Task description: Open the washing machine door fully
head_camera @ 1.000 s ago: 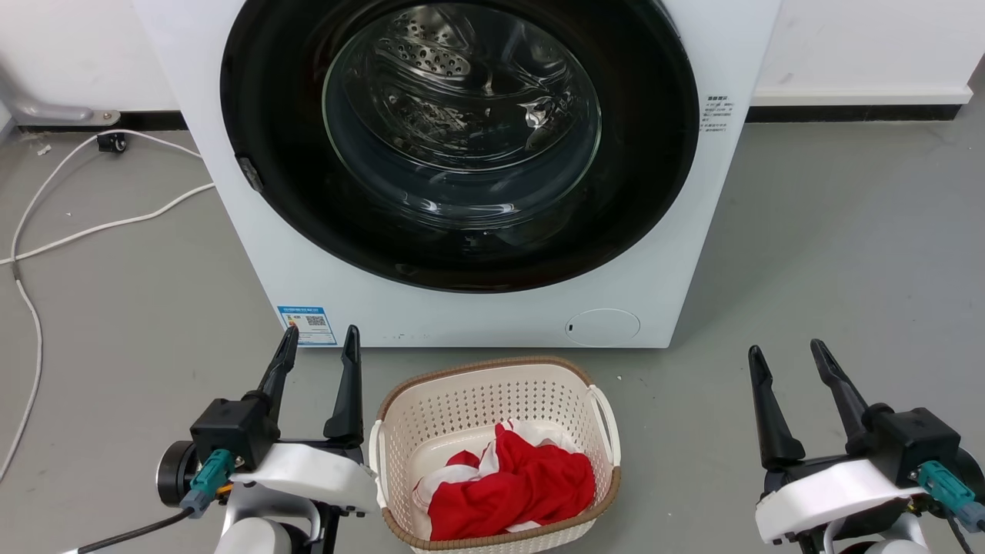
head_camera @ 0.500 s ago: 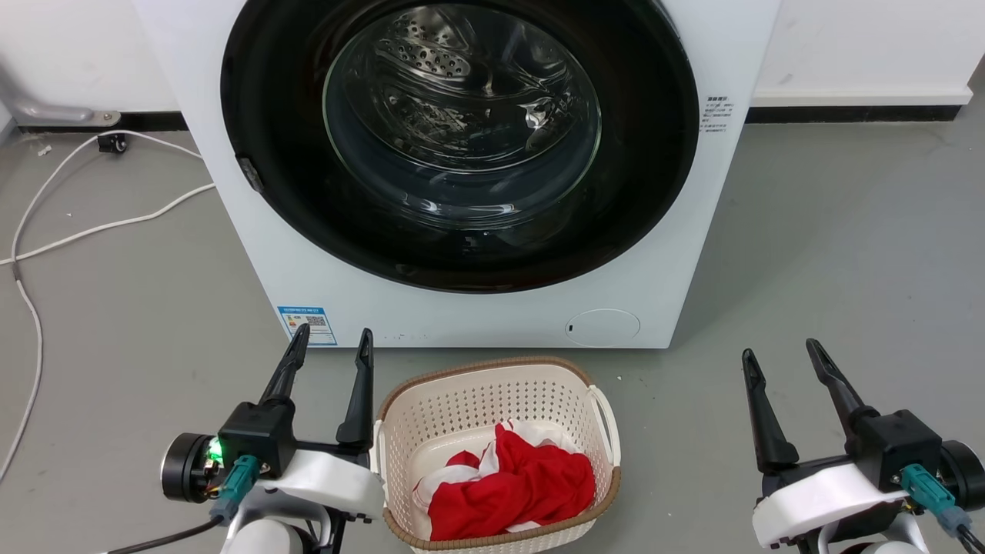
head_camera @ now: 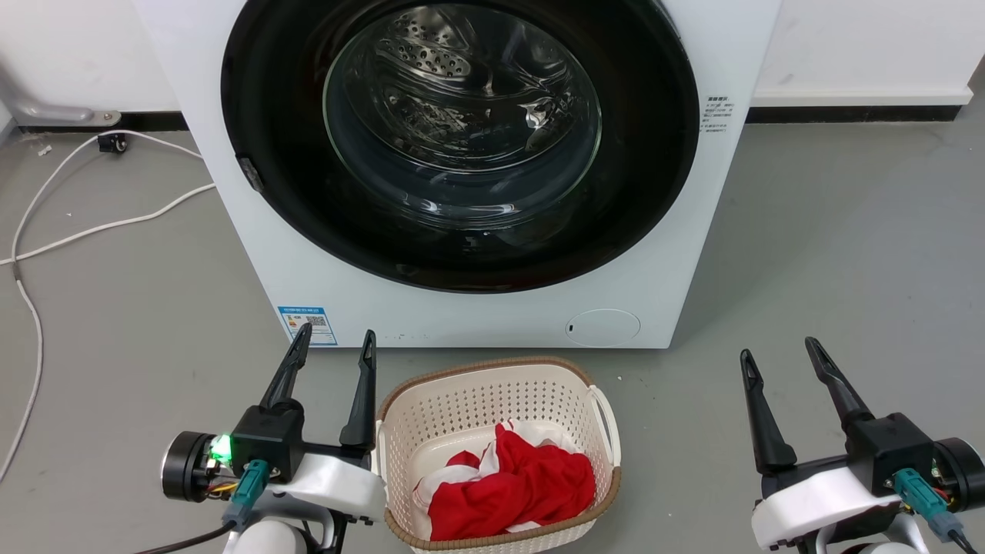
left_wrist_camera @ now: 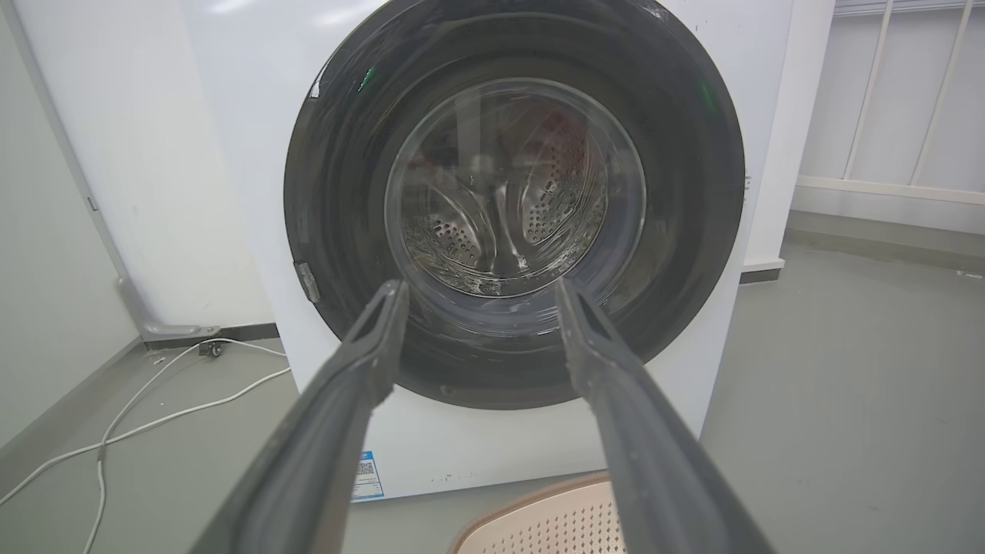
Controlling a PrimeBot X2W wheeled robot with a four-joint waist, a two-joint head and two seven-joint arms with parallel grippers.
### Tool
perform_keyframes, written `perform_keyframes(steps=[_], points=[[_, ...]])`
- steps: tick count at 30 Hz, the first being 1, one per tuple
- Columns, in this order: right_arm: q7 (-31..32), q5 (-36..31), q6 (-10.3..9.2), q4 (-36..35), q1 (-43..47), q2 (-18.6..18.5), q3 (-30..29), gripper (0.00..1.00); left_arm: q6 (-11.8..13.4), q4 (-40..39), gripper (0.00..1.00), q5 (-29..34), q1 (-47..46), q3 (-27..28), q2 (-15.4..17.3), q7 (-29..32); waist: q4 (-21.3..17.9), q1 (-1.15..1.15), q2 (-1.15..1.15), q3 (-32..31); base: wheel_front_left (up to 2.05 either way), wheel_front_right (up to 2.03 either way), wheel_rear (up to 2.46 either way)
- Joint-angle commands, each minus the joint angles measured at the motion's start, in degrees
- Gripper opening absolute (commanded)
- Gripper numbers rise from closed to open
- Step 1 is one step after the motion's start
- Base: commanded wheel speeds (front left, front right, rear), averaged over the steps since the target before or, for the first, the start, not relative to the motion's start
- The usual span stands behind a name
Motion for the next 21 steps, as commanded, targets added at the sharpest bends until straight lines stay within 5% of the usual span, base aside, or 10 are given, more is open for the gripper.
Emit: perform_keyframes(steps=[1, 12, 13, 14, 15, 21], points=[[-0.07, 0.14, -0.03, -0.17, 0.68, 0.19, 0.05, 1.00, -0.04, 0.12, 1.00, -0.04, 0.33, 0.23, -0.11, -0.43, 0.02, 0.00, 0.00, 0.00, 0.00, 0.00, 0.00], [-0.54, 1.62, -0.04, 0.02, 0.50, 0.19, -0.43, 1.00, -0.32, 0.42, 1.00, -0.40, 0.58, 0.75, -0.60, -0.43, 0.00, 0.00, 0.00, 0.05, 0.00, 0.00, 0.00], [-0.57, 2.30, -0.04, 0.13, 0.49, 0.19, -0.58, 0.83, -0.32, 0.41, 1.00, -0.33, 0.55, 0.79, -0.62, -0.43, 0.02, 0.00, 0.00, 0.08, 0.00, 0.00, 0.00], [-0.58, 2.55, -0.03, 0.17, 0.46, 0.19, -0.63, 0.11, -0.33, 0.44, 1.00, -0.29, 0.53, 0.81, -0.64, -0.43, 0.05, 0.00, 0.00, 0.10, 0.00, 0.00, 0.00], [-0.61, 3.26, -0.03, 0.25, 0.43, 0.20, -0.58, 0.00, -0.35, 0.47, 1.00, -0.27, 0.53, 0.84, -0.66, -0.43, 0.07, 0.00, 0.00, 0.12, 0.00, 0.00, 0.00], [-2.27, 13.97, -0.03, 0.34, -0.08, 0.17, -1.24, 0.00, -0.32, 0.44, 1.00, -0.12, 0.61, 1.00, -0.79, -0.43, 0.15, 0.00, 0.00, 0.15, 0.00, 0.00, 0.00]])
